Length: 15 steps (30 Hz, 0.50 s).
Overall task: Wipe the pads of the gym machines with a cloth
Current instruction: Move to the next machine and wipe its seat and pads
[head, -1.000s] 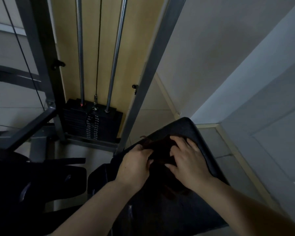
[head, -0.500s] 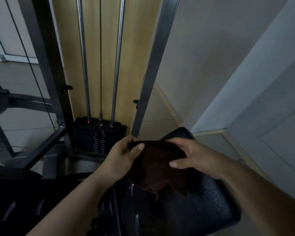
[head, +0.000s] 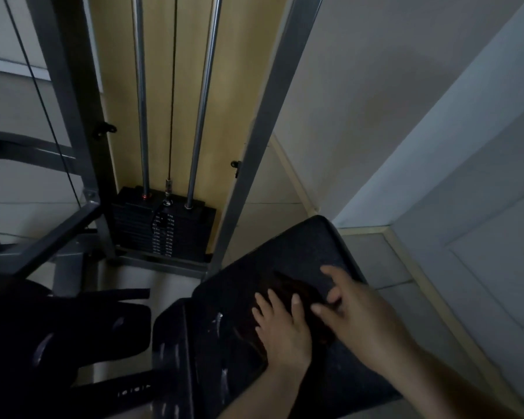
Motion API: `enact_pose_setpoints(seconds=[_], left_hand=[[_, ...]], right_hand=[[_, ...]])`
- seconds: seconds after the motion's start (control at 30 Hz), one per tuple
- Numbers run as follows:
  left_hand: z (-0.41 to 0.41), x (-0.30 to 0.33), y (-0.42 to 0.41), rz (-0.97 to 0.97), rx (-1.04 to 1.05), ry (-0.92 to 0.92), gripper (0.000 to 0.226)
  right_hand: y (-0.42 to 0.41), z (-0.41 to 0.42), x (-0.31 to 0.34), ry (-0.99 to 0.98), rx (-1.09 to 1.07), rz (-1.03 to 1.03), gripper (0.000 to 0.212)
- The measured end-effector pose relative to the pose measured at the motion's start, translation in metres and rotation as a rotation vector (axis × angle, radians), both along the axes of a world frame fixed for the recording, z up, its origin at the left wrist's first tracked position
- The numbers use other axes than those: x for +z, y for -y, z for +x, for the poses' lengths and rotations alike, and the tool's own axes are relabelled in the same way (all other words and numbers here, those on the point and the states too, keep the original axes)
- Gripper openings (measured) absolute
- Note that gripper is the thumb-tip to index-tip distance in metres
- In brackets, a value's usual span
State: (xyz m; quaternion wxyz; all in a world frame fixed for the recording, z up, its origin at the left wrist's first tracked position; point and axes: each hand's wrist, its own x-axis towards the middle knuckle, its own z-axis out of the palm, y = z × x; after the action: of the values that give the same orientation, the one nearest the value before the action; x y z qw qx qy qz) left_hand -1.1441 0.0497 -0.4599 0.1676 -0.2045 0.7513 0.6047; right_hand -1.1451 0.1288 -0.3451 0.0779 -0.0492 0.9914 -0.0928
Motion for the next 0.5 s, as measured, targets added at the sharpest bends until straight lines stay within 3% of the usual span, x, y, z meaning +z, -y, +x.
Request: enact_pose_setpoints(seconds=[0.1,0.17,0.27,0.33,0.4,0.5], left_hand=[[-0.014,0.015,-0.008,0.021,0.086,0.109,0.074],[-0.018,0.021,-0.016,-0.010,0.084,0.134,0.083],[-0.028,0.015,-0.023,-0.167,0.063,0.116,0.079],[-0.042,0.004,-0.015,-0.240,0.060,0.054,0.070],[-0.059,-0.008,0.000,-0.269,0.051,-0.027,0.065],[-0.065,-0.027,0.013,-0.277,0.027,-0.154,0.060]], right_hand=[[-0.024,-0.020,0.007,-0.325,0.022,0.075,0.057],[-0.040,-0.035,0.000,-0.282,-0.041,0.092,0.068],[-0.051,-0.042,-0.025,0.009,-0.104,0.021,0.074],[-0.048,-0.041,-0.033,-0.099,0.038,-0.012,0.062],[-0.046,-0.041,-0.038,-0.266,0.229,0.107,0.052],[-0.049,-0.044,-0.045,-0.314,0.284,0.264,0.055]])
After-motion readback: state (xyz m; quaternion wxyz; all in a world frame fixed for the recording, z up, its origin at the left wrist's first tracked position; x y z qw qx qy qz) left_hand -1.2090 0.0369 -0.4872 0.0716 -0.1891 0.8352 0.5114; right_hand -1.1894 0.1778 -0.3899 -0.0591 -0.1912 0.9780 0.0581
